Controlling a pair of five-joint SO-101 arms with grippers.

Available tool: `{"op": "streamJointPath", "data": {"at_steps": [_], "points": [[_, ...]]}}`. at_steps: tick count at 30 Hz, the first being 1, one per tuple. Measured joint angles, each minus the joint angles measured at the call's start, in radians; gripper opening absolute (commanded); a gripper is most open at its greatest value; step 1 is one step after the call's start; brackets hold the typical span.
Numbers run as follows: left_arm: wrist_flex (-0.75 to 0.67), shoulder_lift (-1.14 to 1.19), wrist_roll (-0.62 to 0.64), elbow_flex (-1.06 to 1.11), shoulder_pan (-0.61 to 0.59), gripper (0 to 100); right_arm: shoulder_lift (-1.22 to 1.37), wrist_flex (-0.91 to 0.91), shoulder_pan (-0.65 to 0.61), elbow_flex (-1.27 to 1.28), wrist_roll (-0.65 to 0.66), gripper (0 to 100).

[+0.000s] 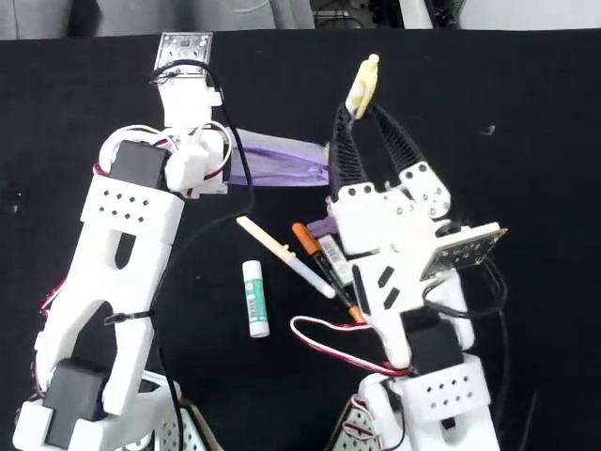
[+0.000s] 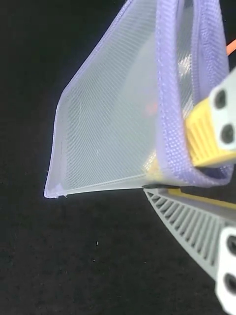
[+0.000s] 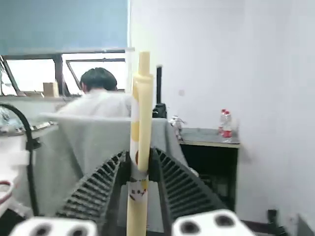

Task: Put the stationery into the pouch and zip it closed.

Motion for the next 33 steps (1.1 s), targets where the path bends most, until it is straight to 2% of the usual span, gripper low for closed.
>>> {"op": "streamJointPath", "data": {"at_steps": [4,10,15,23,30,33], "points": [[0.0,0.0,0.0,0.0,0.0,3,-0.015,-0.106,-0.029,0.098,-0.087,1.1],[0.0,0.0,0.0,0.0,0.0,3,-0.017,-0.279,-0.072,0.216,-0.1,1.1],[0.0,0.0,0.0,0.0,0.029,3,-0.017,-0.313,-0.077,0.221,-0.101,1.1],[0.0,0.002,0.0,0.0,0.058,3,0.109,-0.43,-0.077,0.256,-0.061,1.1],[0.0,0.002,0.0,0.002,0.058,3,0.25,-0.537,-0.078,0.288,0.041,1.8],[0.0,0.002,0.0,0.002,0.058,3,0.304,-0.554,-0.08,0.285,0.052,8.6]]}}
